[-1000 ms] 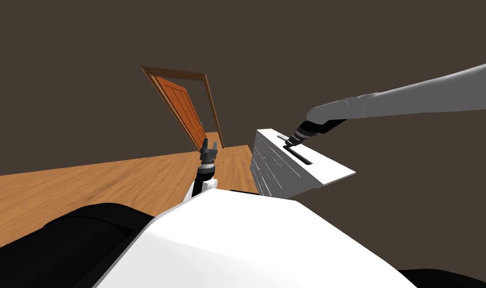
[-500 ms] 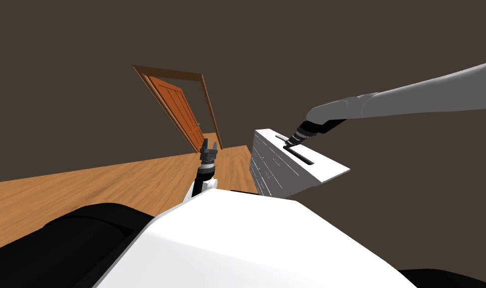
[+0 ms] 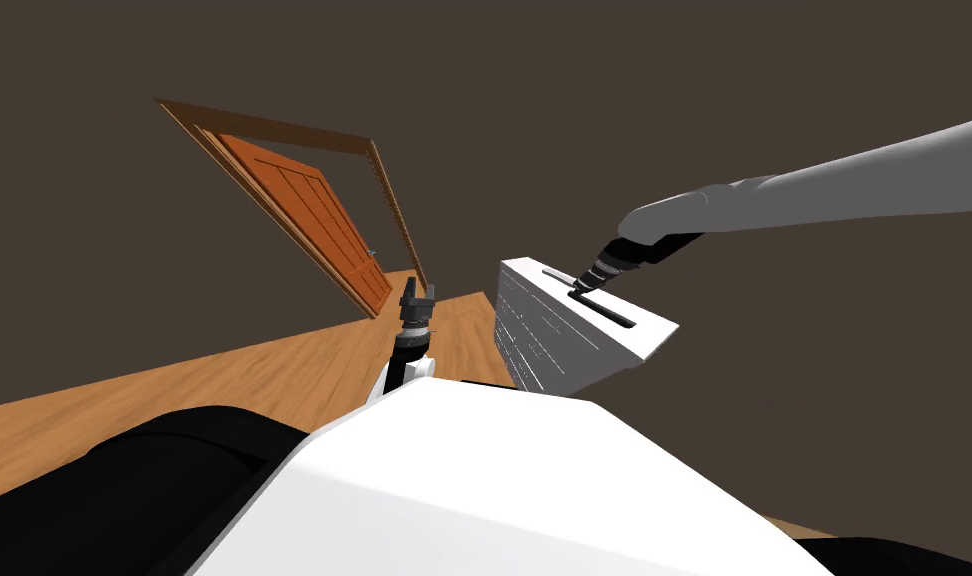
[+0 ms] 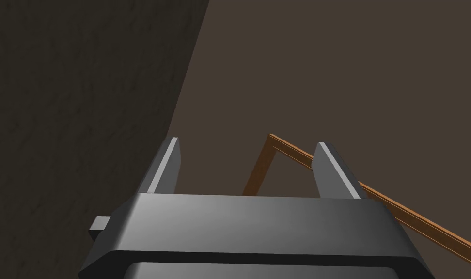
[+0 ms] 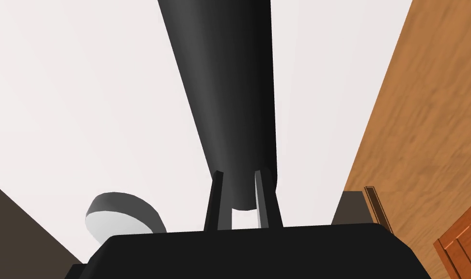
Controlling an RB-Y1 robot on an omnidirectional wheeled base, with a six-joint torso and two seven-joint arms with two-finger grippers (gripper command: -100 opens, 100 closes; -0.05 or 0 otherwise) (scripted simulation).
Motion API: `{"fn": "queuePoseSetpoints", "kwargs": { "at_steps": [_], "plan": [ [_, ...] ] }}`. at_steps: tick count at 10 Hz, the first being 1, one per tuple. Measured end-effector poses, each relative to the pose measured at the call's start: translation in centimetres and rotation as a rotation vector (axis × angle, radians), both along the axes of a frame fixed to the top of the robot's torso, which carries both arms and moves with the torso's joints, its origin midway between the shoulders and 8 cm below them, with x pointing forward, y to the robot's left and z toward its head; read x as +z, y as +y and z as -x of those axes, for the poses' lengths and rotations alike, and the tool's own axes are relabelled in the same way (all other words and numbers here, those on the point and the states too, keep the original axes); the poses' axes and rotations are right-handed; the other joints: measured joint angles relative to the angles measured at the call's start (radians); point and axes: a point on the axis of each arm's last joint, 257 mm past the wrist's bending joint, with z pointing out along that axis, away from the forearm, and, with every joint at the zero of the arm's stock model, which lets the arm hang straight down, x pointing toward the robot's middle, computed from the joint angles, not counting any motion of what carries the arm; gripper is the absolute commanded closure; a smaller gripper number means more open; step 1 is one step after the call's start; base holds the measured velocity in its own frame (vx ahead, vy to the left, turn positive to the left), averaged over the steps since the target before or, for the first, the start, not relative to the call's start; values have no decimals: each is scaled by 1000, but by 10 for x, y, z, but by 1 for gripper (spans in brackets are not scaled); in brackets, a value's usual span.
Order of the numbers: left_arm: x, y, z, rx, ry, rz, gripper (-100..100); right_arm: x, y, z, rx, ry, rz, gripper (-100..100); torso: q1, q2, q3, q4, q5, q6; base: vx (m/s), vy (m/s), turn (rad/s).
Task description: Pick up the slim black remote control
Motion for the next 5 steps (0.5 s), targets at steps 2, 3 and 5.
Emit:
{"fn": "queuePoseSetpoints", "kwargs": {
  "at_steps": [2, 3, 5],
  "plan": [
    [0, 0, 0, 0, 0, 0, 0, 2, 1, 1, 31, 0, 0, 100, -2, 2, 1, 0, 0, 0, 47, 50, -156],
    [0, 0, 0, 0, 0, 0, 0, 4, 1, 2, 51, -1, 0, 100, -1, 1, 1, 0, 0, 0, 80, 86, -265],
    [0, 0, 0, 0, 0, 0, 0, 6, 1, 4, 76, 0, 0, 0, -2, 1, 1, 0, 0, -1, 20, 24, -29]
  ]
}}
